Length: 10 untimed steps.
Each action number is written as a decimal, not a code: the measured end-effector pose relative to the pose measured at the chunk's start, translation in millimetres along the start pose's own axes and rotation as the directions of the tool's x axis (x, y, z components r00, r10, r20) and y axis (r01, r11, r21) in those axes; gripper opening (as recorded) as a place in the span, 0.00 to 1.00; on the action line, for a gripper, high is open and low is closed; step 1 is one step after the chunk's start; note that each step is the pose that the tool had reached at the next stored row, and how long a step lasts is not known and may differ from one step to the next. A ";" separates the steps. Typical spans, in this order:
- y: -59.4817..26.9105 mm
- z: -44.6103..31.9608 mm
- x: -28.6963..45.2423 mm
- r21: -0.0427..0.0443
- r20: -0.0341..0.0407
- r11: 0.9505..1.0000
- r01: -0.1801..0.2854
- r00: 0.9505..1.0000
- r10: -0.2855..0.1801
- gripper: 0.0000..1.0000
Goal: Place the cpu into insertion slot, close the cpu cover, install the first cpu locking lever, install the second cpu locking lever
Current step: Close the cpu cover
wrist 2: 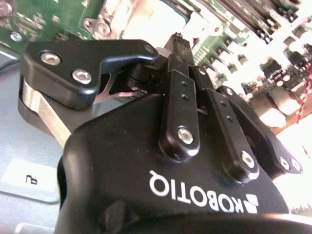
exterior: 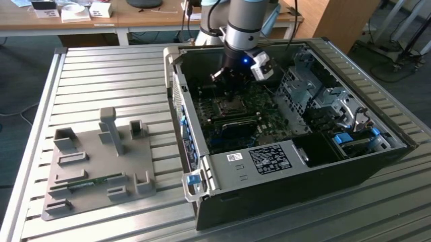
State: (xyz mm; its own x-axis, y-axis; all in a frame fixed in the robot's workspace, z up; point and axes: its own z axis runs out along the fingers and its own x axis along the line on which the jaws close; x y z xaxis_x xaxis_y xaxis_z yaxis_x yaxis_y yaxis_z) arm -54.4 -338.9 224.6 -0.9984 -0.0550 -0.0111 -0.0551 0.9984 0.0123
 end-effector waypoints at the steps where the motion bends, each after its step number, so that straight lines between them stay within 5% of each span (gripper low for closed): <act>1: -0.1 0.1 -2.4 0.000 0.000 1.000 0.000 1.000 0.000 0.11; 10: -1.6 0.2 -11.2 0.000 0.000 1.000 0.000 1.000 0.000 0.11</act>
State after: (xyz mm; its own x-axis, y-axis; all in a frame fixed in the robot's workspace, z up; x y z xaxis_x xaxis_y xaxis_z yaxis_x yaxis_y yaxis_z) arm -43.1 -339.9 224.5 -0.9984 -0.0550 -0.0112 -0.0552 0.9984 0.0123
